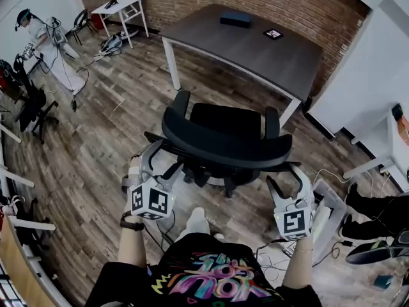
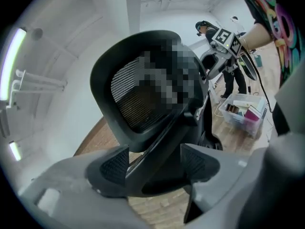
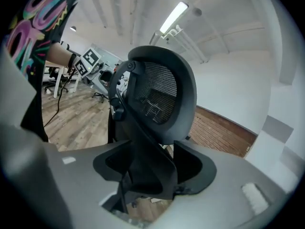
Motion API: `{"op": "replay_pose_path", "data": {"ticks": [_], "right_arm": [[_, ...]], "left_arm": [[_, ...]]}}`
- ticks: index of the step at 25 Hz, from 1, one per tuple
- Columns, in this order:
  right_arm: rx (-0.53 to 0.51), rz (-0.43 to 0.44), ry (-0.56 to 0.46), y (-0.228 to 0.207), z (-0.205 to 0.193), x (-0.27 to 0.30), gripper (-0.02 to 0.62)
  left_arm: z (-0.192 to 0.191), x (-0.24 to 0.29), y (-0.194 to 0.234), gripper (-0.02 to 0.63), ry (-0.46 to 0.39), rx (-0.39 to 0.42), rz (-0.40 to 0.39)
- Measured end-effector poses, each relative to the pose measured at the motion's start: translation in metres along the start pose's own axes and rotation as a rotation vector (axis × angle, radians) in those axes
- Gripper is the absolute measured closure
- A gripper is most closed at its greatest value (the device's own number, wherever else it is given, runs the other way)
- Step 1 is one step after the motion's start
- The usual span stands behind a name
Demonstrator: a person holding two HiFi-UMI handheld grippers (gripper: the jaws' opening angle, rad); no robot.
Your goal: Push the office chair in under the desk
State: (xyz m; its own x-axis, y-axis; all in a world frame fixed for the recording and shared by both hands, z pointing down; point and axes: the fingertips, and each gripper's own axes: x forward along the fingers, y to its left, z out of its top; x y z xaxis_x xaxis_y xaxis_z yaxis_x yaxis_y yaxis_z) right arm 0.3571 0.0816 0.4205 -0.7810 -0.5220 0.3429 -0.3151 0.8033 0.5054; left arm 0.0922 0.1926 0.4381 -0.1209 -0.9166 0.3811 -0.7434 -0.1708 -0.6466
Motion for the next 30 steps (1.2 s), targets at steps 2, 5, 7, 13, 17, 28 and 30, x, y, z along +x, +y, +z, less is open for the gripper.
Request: {"op": "replay_pose_path", "data": {"ticks": [2,5,7,13,17,28,30], "right_arm": [[-0.012,0.002,0.021,-0.005,-0.005,0.005,0.331],[-0.033,0.012,0.034,-0.012,-0.011,0.013,0.328],[-0.047,0.027,0.036,-0.013,-0.013,0.016,0.317],[-0.062,0.067,0.048,-0.008,-0.015,0.023,0.296],[-0.102,0.076,0.046,-0.006,-0.016,0.029,0.293],[-0.113,0.100,0.059,-0.009,-0.013,0.042,0.291],[-0.123,0.097,0.044,-0.011,-0.011,0.047,0.291]], "left_arm": [[-0.005,0.007,0.003,0.272,0.015,0.029,-0.017],[-0.010,0.018,0.004,0.270,0.037,0.058,-0.062],[-0.012,0.024,0.004,0.262,0.046,0.075,-0.080],[-0.022,0.041,0.005,0.262,0.052,0.164,-0.104],[-0.021,0.045,0.007,0.262,0.003,0.155,-0.091],[-0.023,0.051,0.016,0.275,-0.042,0.155,-0.091],[-0.025,0.054,0.019,0.275,-0.039,0.156,-0.091]]}}
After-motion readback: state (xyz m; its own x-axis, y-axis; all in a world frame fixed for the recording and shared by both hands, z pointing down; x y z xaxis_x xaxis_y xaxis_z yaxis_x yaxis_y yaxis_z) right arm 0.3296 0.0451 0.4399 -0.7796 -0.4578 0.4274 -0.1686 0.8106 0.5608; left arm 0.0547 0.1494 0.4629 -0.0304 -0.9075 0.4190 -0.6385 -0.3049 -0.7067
